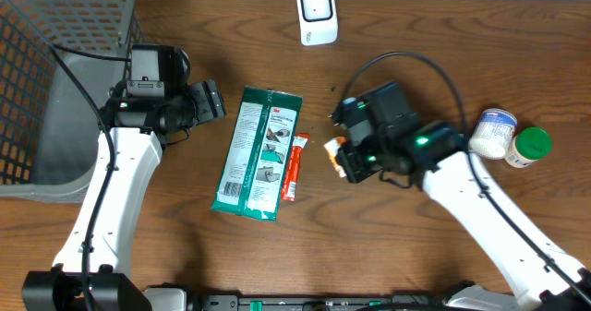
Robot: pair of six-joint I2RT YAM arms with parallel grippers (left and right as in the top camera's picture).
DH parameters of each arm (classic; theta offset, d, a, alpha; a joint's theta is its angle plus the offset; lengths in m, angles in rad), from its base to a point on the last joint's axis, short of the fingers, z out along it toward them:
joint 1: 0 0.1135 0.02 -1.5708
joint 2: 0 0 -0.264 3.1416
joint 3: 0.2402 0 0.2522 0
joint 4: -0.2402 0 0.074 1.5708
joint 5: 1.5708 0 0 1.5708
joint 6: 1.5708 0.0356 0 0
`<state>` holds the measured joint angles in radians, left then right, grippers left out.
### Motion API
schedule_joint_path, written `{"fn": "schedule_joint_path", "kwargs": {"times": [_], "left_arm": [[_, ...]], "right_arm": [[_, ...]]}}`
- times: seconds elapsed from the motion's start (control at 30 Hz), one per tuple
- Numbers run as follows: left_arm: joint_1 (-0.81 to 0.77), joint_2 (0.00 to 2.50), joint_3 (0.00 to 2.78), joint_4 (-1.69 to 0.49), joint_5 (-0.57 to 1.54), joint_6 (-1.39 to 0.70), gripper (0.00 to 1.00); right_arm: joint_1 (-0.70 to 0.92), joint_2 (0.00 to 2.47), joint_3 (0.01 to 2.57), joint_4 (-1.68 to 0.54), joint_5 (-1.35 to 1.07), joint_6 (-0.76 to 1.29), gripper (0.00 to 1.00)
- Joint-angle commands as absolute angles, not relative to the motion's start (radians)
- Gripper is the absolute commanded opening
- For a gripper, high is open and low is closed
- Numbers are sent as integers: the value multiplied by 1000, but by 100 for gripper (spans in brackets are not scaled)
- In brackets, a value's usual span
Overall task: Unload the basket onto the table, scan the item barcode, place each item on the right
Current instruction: 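Lift the orange tissue pack with the right gripper and carry it right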
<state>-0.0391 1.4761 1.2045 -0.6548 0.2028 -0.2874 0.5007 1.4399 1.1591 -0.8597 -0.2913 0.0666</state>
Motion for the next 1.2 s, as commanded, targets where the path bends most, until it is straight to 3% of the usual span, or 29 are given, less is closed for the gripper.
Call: {"fn": "schedule_joint_path", "kwargs": {"times": [0.0,0.37,0.63,0.87,1.0,1.17], "left_arm": [[-34,1470,1226,-659,190,-281,83],[-34,1470,1226,-659,190,-281,83],[-34,1470,1226,-659,190,-281,83],[-34,1470,1226,-659,190,-281,83],[-34,1470,1226,-659,190,-281,83],[-34,1470,1226,-659,190,-281,83]], "right_arm": [[434,1420,1168,-883,-476,47,1],[302,1427,1167,-899,-751,18,1],[171,1427,1167,-909,-1130,-78,1],[117,1431,1166,-904,-1310,-117,1],[104,1432,1166,-831,-1561,-182,1],[105,1433,1167,-709,-1561,-80,1]]}}
